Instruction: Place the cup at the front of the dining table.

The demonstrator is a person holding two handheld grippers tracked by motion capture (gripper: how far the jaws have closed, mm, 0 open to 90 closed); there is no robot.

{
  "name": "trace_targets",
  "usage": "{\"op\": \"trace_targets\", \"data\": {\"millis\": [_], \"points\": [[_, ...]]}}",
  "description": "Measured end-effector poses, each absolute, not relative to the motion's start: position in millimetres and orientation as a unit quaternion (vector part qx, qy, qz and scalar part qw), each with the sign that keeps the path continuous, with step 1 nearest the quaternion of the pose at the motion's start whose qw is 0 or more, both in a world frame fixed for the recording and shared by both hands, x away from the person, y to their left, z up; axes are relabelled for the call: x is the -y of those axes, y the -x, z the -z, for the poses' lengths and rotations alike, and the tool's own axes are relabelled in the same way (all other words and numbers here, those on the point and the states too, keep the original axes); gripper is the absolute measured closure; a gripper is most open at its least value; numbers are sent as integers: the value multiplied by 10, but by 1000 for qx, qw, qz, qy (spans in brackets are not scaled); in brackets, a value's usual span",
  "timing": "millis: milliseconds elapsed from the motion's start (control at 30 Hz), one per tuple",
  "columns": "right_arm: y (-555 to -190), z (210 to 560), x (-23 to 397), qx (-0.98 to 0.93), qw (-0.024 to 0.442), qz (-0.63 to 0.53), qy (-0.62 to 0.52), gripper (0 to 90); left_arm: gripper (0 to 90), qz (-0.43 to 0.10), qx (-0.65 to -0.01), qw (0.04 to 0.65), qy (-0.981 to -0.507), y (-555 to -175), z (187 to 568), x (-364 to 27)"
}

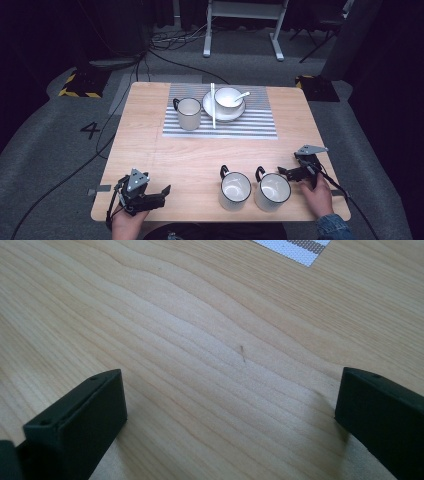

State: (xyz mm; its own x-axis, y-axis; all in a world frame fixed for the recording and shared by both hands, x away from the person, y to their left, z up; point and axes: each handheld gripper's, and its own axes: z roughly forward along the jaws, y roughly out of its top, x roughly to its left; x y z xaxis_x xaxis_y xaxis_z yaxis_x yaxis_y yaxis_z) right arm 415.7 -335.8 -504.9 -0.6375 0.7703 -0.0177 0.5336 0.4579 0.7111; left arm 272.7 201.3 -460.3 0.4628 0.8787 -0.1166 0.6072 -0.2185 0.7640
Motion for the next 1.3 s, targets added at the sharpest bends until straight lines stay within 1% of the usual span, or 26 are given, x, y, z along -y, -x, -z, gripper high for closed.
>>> {"op": "trace_targets", "data": {"millis": [200, 367, 400, 567, 733, 767, 800, 833, 867, 1067, 1300], "points": [[-4157, 5049, 3358, -836, 171, -345, -390, 1, 123, -151, -497, 359, -775, -2787, 4744, -1979], [-4157, 5049, 3358, -837, 172, -345, -390, 1, 123, -139, -486, 335, -795, -2812, 4832, -1954], [-4157, 5049, 3358, -836, 171, -345, -390, 1, 123, -134, -484, 321, -803, -2828, 4875, -1943], [-4157, 5049, 3358, -836, 171, -345, -390, 1, 123, -122, -481, 311, -811, -2861, 4949, -1911], [-4157, 5049, 3358, -836, 172, -345, -390, 1, 110, -141, -473, 302, -815, -2862, 4968, -1888], [-4157, 5049, 3358, -836, 172, -345, -390, 1, 110, -154, -471, 303, -814, -2860, 4990, -1876], [-4157, 5049, 3358, -836, 172, -345, -389, 1, 94, -159, -467, 310, -813, -2861, 5015, -1872], [-4157, 5049, 3358, -836, 171, -345, -390, 1, 17, -165, -463, 317, -811, -2866, 5043, -1876], [-4157, 5049, 3358, -836, 172, -345, -390, 1, 0, -175, -460, 335, -803, -2865, 5096, -1873], [-4157, 5049, 3357, -836, 172, -345, -390, 1, 0, -190, -471, 345, -789, -2855, 5126, -1835], [-4157, 5049, 3358, -836, 171, -345, -390, 1, 0, -193, -473, 349, -786, -2850, 5133, -1825]]}}
